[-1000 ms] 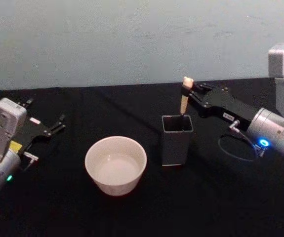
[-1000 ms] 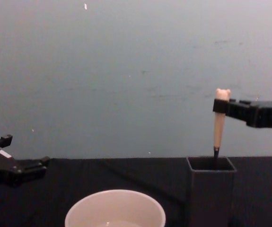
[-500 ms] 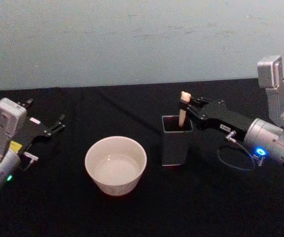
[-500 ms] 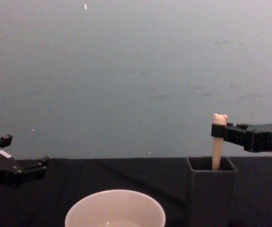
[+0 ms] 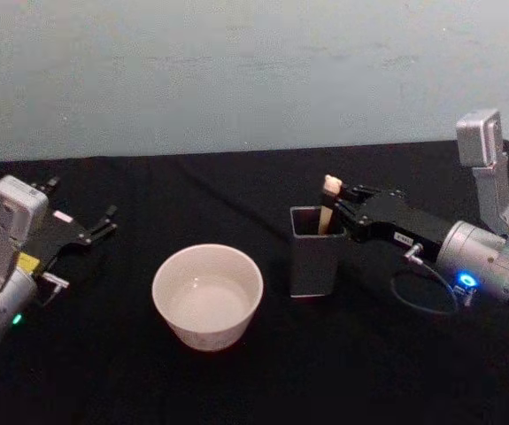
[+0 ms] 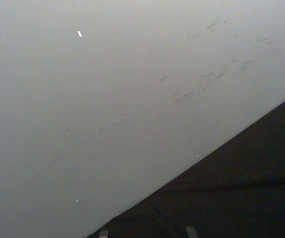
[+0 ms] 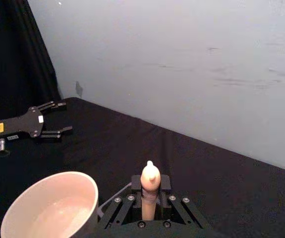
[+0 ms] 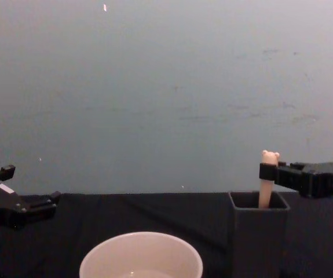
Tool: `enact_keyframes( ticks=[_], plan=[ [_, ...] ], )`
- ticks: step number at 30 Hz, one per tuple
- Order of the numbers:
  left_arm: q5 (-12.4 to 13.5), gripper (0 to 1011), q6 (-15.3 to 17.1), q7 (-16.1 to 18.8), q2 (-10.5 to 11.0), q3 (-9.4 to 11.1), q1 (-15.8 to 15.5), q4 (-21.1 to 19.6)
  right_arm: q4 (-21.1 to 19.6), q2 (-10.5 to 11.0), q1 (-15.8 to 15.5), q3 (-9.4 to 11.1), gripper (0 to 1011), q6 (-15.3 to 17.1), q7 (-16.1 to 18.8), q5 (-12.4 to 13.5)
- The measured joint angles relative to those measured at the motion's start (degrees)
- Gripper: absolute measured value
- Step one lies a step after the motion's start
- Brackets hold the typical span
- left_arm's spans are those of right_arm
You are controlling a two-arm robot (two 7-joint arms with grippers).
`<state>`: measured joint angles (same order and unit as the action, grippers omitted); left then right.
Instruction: Pick up the stirring spoon with one hand, stir inside the cup, then place it back in its original position.
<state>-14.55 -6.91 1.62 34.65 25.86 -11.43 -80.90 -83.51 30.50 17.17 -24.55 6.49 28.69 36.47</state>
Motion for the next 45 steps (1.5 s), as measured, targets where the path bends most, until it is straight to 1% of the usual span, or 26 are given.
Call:
enact_keyframes(
  ticks=[13, 37, 38, 41, 42, 43, 45],
  plan=[
    [0.0, 1001, 0.0, 0.0, 0.0, 0.0, 0.0, 0.0, -0.3, 0.5, -0.5, 0.1, 211, 0.2, 0.2, -0.6],
    [0.0, 1001, 0.0, 0.0, 0.0, 0.0, 0.0, 0.0, -0.3, 0.4, -0.4, 0.1, 214, 0.2, 0.2, -0.5],
    [0.0, 1001, 0.0, 0.0, 0.0, 0.0, 0.0, 0.0, -0.3, 0.4, -0.4, 0.1, 246, 0.2, 0.2, -0.5],
    [0.0, 1001, 0.0, 0.0, 0.0, 0.0, 0.0, 0.0, -0.3, 0.4, -0.4, 0.1, 296, 0.2, 0.2, -0.4],
    [0.0, 1001, 0.0, 0.0, 0.0, 0.0, 0.0, 0.0, -0.3, 0.4, -0.4, 0.1, 360, 0.2, 0.2, -0.4],
    [0.0, 1001, 0.0, 0.0, 0.0, 0.0, 0.0, 0.0, -0.3, 0.4, -0.4, 0.1, 374, 0.2, 0.2, -0.4],
    [0.0, 1002, 0.0, 0.0, 0.0, 0.0, 0.0, 0.0, -0.3, 0.4, -0.4, 0.1, 458, 0.2, 0.2, -0.4]
  ],
)
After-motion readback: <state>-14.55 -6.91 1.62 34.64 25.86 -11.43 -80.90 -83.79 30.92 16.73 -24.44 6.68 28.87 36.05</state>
